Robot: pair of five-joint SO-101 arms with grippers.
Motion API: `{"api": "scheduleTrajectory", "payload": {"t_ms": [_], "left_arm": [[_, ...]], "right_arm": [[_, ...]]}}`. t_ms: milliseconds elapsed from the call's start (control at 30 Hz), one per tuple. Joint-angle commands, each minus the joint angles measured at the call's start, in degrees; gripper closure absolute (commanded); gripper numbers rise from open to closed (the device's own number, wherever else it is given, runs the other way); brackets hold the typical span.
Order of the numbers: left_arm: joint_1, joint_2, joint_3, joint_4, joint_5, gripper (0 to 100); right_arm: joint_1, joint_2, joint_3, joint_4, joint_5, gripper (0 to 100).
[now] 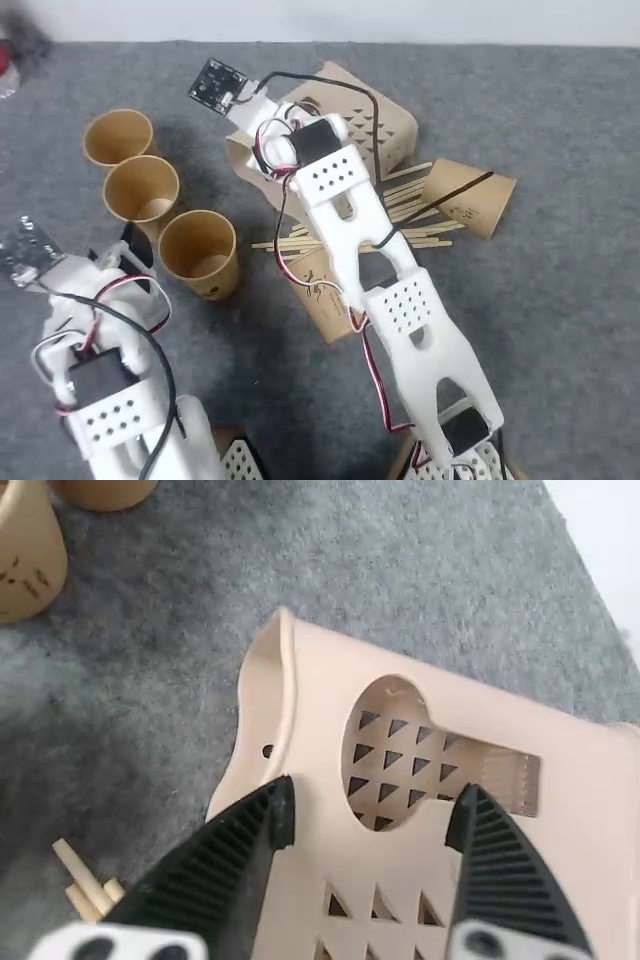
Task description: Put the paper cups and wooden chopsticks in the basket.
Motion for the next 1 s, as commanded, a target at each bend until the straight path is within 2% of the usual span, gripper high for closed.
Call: {"api": "scheduleTrajectory", "payload": {"t_ms": [0,333,833,967], "left_arm": [[0.3,-0.7,0.0,-1.6,0.7,78],[0.3,-0.7,0.0,-1.6,0.7,78],[0.1,-0.7,0.0,-1.6,0.7,78],[0.1,-0.7,0.0,-1.6,0.7,78]], "right_arm": [[1.1,0.0,-2.5,-1.3,0.9,74.7],[-2.6,-1.5,-6.9,3.5,0.9,74.7],[-3.7,-2.3,-2.0,4.4,1.1,74.6],[-3.7,-1.1,-1.1,4.3,3.9,74.6]]}}
